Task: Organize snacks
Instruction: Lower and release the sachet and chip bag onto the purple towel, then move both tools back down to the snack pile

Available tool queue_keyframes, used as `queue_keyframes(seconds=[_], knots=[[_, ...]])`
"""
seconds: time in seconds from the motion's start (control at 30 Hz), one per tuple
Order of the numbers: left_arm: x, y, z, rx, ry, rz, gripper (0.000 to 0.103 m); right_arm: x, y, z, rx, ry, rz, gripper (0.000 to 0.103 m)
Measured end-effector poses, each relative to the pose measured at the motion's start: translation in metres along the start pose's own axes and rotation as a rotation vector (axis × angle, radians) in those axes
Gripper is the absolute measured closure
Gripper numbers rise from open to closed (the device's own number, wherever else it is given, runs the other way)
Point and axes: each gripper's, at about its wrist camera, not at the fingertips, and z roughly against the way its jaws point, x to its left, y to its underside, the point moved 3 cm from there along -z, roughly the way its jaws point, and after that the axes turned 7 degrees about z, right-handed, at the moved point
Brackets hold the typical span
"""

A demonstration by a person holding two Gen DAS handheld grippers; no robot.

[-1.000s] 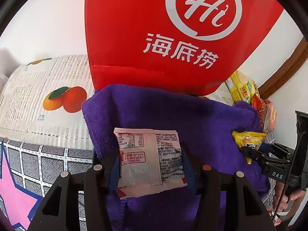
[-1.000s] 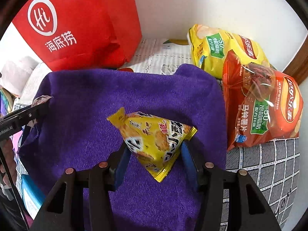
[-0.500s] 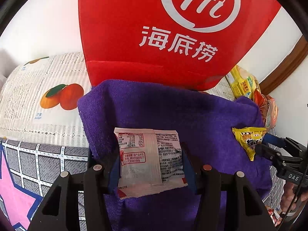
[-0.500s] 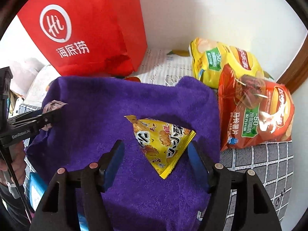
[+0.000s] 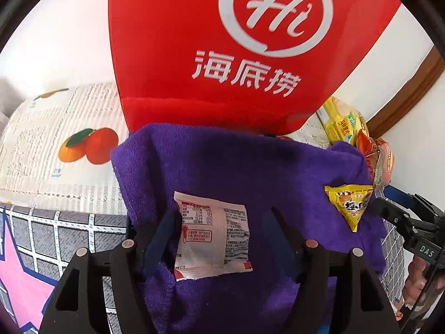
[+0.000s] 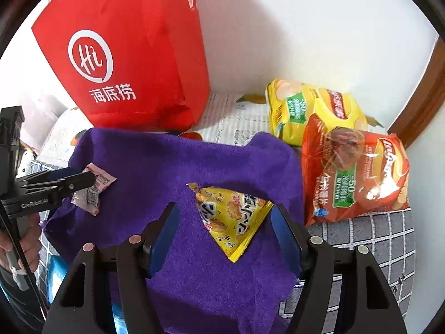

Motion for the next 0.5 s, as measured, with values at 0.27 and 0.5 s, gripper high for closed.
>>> queue_keyframes(seconds=[0.27, 0.5], knots=[[-0.006, -0.001, 0.024, -0.075, -0.032, -0.059, 0.036, -0.003, 0.0, 0.006, -0.027, 0.04, -0.03, 0.035], [-0.015, -0.002, 0.048, -0.133, -0.024, -0.079, 0.036, -0.009, 0.0, 0.024, -0.075, 0.091, -0.041, 0.035]])
